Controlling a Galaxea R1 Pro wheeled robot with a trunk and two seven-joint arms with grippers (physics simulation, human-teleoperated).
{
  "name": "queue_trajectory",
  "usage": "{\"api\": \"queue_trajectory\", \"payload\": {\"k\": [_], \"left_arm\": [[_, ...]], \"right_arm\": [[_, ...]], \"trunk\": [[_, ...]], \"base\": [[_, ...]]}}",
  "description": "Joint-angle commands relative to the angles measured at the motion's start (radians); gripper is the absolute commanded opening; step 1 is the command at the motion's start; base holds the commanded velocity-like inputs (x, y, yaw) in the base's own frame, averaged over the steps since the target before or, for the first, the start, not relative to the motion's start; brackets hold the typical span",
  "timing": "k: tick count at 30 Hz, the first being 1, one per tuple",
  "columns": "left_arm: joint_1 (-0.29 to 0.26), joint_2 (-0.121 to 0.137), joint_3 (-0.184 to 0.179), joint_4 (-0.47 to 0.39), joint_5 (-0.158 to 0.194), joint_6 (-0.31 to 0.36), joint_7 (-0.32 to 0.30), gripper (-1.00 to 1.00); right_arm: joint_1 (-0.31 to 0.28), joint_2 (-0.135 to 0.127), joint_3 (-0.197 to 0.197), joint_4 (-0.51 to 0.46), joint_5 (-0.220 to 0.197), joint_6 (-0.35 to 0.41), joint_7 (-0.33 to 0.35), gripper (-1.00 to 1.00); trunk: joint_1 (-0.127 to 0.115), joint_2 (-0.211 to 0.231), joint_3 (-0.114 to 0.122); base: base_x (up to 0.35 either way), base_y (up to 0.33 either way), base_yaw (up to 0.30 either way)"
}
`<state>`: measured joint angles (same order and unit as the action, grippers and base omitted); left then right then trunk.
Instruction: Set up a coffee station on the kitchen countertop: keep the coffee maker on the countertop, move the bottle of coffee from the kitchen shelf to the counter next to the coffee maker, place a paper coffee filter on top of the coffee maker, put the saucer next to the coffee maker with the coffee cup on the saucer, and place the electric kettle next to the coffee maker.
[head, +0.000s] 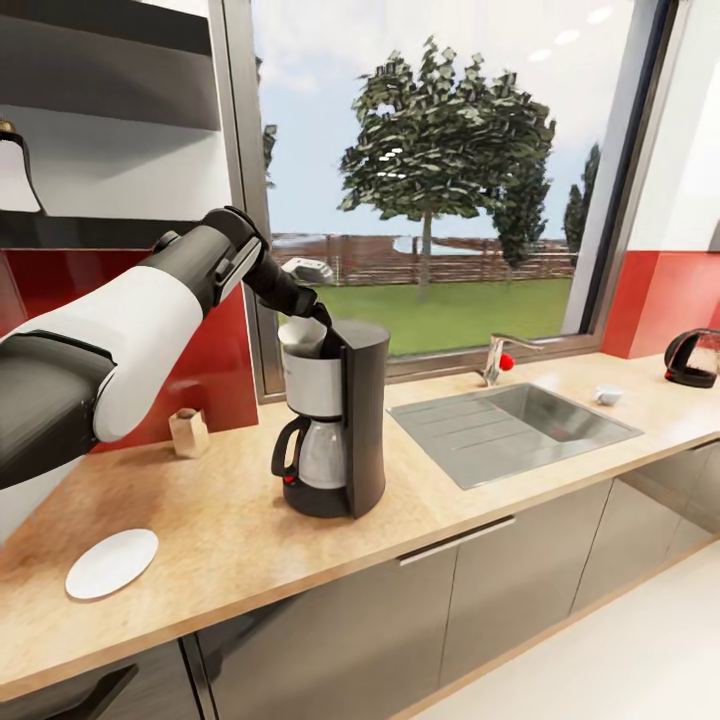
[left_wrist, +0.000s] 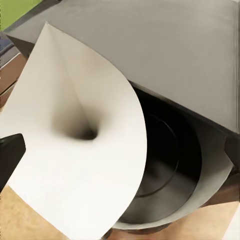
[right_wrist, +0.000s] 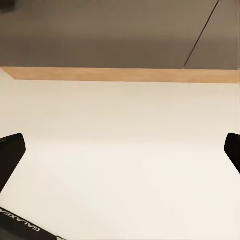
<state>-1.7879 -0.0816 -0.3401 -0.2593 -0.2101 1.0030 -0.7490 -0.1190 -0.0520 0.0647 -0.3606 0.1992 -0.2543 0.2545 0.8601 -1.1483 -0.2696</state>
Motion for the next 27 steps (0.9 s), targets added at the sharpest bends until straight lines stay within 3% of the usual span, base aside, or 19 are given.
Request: {"api": "queue_trajectory", "payload": {"k": [1, 14, 15, 23, 25, 27], "left_arm": [[-0.001, 0.0, 0.0, -0.002, -0.011, 0.002, -0.009, 1.0], [-0.001, 0.002, 0.006, -0.076, -0.008, 0.003, -0.01, 1.0], [-0.001, 0.002, 0.027, -0.117, -0.007, 0.003, -0.013, 1.0], [-0.001, 0.002, 0.132, -0.153, -0.004, 0.003, -0.015, 1.0], [-0.001, -0.001, 0.205, -0.159, 0.001, 0.003, -0.032, 1.0], [-0.001, -0.003, 0.217, -0.159, 0.001, 0.002, -0.058, 1.0]], "right_arm": [[-0.001, -0.001, 0.004, 0.0, 0.003, -0.003, -0.001, 1.0], [-0.001, 0.0, 0.004, 0.0, 0.003, -0.003, -0.002, 1.0], [-0.001, 0.0, 0.004, 0.0, 0.003, -0.003, -0.002, 1.0], [-0.001, 0.0, 0.004, 0.0, 0.003, -0.003, -0.002, 1.0], [-0.001, -0.001, 0.004, 0.0, 0.003, -0.004, -0.002, 1.0], [-0.001, -0.001, 0.004, 0.0, 0.003, -0.004, -0.002, 1.0]], "trunk": [[0.0, -0.001, 0.0], [0.0, -0.001, 0.02], [0.0, -0.001, 0.022], [0.0, -0.001, 0.03], [0.0, -0.001, 0.03], [0.0, -0.001, 0.031]], "base": [[0.0, 0.0, 0.0], [0.0, 0.0, 0.0], [-0.165, 0.0, 0.0], [-0.212, 0.0, 0.0], [-0.062, 0.0, 0.0], [-0.026, 0.0, 0.0]]}}
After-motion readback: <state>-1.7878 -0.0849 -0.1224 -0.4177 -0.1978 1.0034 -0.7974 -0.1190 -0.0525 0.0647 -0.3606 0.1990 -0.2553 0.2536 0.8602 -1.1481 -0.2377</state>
